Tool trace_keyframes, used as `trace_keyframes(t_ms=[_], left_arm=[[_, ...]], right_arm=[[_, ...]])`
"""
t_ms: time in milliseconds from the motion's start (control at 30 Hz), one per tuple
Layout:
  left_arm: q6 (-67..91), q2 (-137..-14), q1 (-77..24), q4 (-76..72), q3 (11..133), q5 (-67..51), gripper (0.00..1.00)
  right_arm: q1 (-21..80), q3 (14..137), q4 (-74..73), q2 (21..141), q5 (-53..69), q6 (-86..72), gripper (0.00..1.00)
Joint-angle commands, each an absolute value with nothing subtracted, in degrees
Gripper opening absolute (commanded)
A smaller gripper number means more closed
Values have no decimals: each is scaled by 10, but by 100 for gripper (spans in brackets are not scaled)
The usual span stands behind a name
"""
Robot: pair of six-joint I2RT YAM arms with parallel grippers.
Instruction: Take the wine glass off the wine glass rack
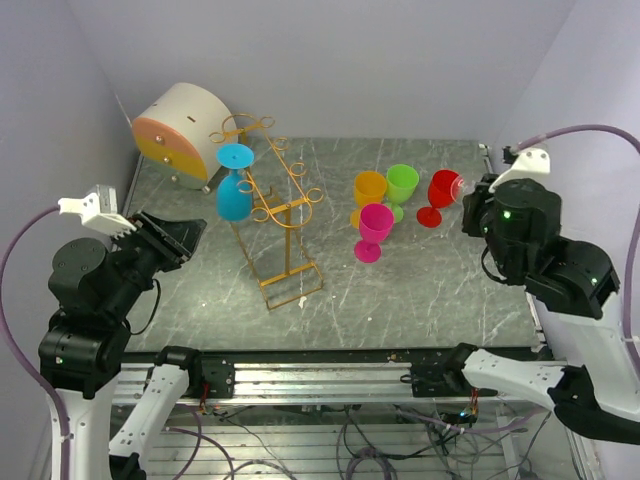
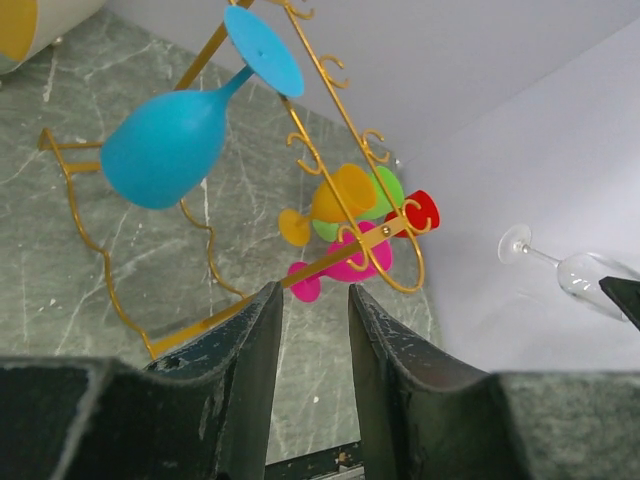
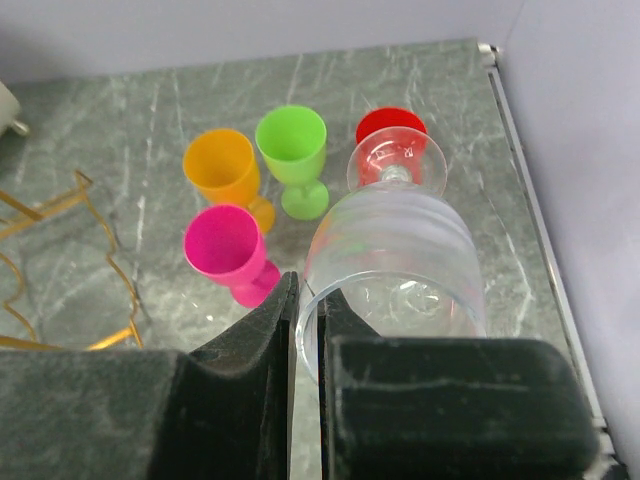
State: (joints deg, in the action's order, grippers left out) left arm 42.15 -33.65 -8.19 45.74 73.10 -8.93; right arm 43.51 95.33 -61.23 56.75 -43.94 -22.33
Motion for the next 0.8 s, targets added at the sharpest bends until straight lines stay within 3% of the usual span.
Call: trace_keyframes(t_ms=[0,200,533,767], left_arm=[[407,-340,-81,458,714,-81,43],[409,-330,-81,461,705,-84,42],[418,-312,-81,460,677,-88,42],[422,-314,-81,450,659,-93,42]], right_arm=[[435,932,-648,591,-428,-237,0],[413,906,-629,628,-357,-218,0],[203,805,-532,654,-139,-138,0],[162,784,-501,703,-42,-143,0]])
